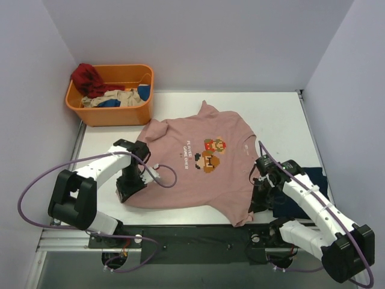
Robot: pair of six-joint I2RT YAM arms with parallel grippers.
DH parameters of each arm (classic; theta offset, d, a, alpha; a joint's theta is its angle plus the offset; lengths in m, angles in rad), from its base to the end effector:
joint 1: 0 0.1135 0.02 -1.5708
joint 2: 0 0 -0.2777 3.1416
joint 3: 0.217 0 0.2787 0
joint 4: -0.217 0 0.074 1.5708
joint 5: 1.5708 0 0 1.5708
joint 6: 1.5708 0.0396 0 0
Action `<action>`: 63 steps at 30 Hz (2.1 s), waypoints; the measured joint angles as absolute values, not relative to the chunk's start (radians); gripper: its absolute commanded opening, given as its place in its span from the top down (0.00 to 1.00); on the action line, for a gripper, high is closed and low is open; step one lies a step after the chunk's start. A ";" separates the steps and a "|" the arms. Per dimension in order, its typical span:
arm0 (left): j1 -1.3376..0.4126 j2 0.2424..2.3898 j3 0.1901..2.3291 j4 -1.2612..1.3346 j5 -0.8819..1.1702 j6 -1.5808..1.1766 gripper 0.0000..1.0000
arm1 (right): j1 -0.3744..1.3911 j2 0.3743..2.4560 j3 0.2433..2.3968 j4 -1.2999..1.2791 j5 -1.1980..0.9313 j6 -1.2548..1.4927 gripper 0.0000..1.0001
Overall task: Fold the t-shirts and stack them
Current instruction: Flatten out the tshirt, then grap the side of the flattened tshirt closest away from the robot with both arms
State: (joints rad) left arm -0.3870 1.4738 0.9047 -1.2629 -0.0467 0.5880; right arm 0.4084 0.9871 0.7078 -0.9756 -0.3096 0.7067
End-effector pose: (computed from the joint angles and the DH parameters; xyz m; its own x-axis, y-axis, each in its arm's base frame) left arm 0.2094 -0.0834 0.1841 -0.5291 0.8140 0.2399 0.8192 0.5636 -0.1057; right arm 0.1602 0.0825 0.2217 -0.9654 0.2561 -0.0482 0.2127 0.8813 0.4220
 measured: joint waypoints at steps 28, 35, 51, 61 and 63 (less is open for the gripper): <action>-0.614 1.388 0.637 -0.935 -0.137 0.793 0.68 | 0.341 0.943 0.789 -1.084 -0.319 0.664 1.00; -0.615 1.367 0.614 -0.899 -0.223 0.782 1.00 | 0.287 0.927 0.800 -1.118 -0.319 0.647 1.00; -0.614 1.252 1.108 -1.243 -0.153 0.749 1.00 | 0.264 0.894 1.188 -1.269 -0.258 0.649 1.00; -0.577 1.261 1.170 -1.066 -0.405 0.828 1.00 | 0.134 1.009 1.479 -1.293 -0.159 0.584 1.00; -0.558 1.365 1.253 -0.918 -0.458 0.852 1.00 | 0.002 1.134 1.584 -1.215 -0.187 0.550 1.00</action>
State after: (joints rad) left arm -0.5583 1.3655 1.2530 -0.9180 -0.4576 0.8516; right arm 0.0017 1.1343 1.5837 -1.2152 -0.1871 0.5499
